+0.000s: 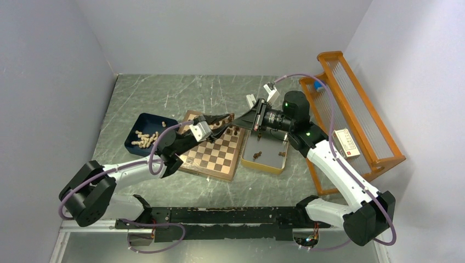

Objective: Set up the chess pieces on the board
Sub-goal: Place the chess piece on the chessboard.

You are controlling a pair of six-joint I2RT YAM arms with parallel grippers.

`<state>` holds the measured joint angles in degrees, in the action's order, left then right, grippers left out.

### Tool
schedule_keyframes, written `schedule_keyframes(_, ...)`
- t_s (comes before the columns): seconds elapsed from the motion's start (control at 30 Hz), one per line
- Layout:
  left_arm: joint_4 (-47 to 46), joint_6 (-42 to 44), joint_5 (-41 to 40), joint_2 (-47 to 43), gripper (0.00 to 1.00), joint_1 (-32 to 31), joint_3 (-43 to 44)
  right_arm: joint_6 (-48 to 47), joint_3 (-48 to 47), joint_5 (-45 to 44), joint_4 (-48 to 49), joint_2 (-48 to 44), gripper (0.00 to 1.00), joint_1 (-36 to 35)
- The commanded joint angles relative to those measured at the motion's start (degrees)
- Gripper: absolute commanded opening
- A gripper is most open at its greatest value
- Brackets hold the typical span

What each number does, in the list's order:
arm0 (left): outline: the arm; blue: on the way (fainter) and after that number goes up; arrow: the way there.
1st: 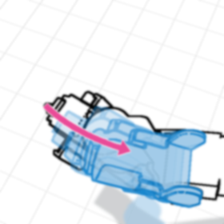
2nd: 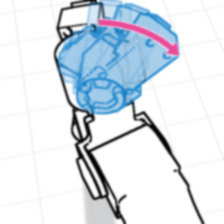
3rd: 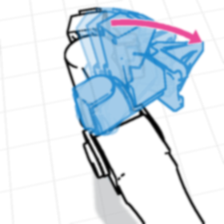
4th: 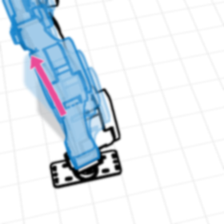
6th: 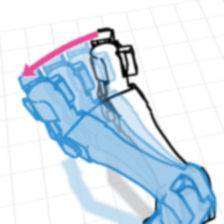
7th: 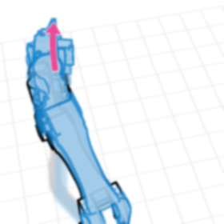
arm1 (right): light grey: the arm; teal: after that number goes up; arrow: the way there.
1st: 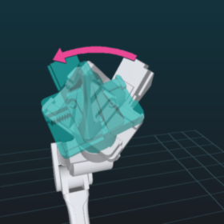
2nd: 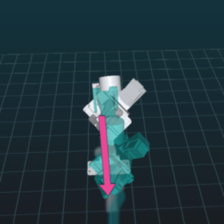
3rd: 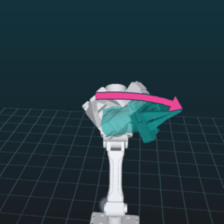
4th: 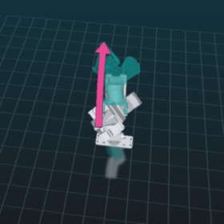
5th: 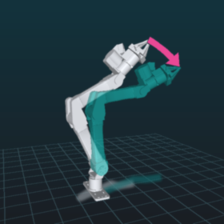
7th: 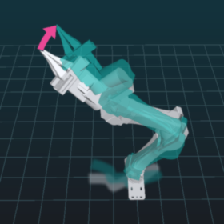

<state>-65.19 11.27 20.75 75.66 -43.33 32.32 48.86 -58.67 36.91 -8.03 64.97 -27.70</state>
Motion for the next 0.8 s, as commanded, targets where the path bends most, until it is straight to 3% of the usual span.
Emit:
schedule_keyframes(0.0, 2.49, 2.14, -0.08, -2.22, 0.32, -0.41, 0.42, -0.92, 0.92, 1.14, -0.19, -0.79, 0.12, 0.36)
schedule_keyframes(0.4, 15.45, 3.21, -2.00, -7.80, 0.06, -0.37, -1.29, -3.34, 3.76, 0.09, -0.76, -1.07, 0.12, 0.36)
schedule_keyframes(0.57, 36.84, 2.78, -7.35, -11.20, 0.05, -0.39, 3.79, -10.03, 3.22, -3.36, -8.19, -0.35, 0.12, 0.36)
schedule_keyframes(0.77, 55.95, -6.45, -9.16, -13.24, 0.05, 1.82, 8.87, -18.05, 2.63, -9.82, -15.11, 1.13, 0.12, 0.21)
